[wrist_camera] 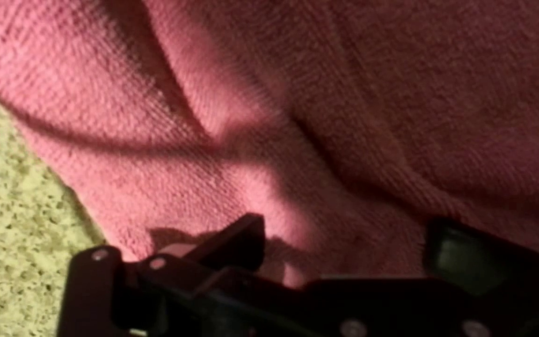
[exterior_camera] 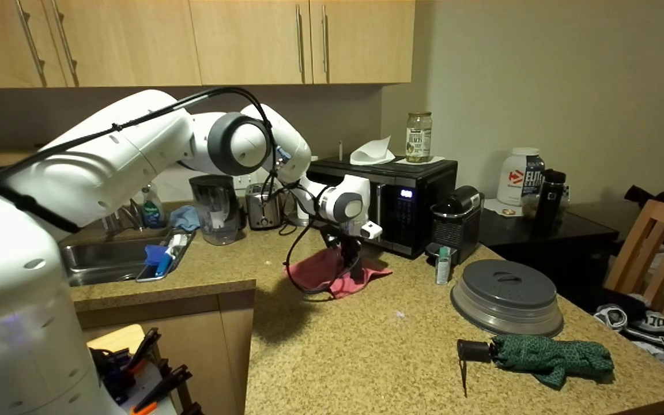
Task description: Spread the cloth on the table
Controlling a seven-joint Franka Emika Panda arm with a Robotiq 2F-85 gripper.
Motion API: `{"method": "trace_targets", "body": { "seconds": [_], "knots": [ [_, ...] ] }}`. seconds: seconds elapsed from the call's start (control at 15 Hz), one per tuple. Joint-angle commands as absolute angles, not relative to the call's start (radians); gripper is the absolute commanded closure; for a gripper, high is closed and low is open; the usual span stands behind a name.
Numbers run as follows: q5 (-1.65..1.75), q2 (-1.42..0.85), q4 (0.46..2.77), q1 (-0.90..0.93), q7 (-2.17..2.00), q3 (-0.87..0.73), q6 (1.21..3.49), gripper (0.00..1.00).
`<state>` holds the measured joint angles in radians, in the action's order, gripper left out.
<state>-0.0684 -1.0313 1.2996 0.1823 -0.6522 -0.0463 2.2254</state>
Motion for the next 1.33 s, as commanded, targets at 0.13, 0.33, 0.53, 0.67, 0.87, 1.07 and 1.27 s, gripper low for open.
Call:
{"method": "trace_targets", "body": {
  "seconds": [0.13, 0.33, 0.53, 0.67, 0.87, 1.07, 1.27],
  "knots": [
    [-0.065, -1.052, 1.314, 0.184, -0.625, -0.048, 2.228, 0.00],
    [-0.086, -1.021, 1.383, 0.167, -0.631, -0.048, 2.258, 0.00],
    [-0.097, -0.996, 1.430, 0.168, -0.648, -0.052, 2.264, 0.00],
    [-0.105, -0.964, 1.470, 0.167, -0.653, -0.049, 2.262, 0.00],
    [-0.103, -0.882, 1.575, 0.182, -0.677, -0.060, 2.278, 0.00],
    [-0.104, -0.829, 1.662, 0.183, -0.675, -0.058, 2.289, 0.00],
    [-0.113, -0.783, 1.726, 0.178, -0.673, -0.052, 2.270, 0.00]
  ]
}}
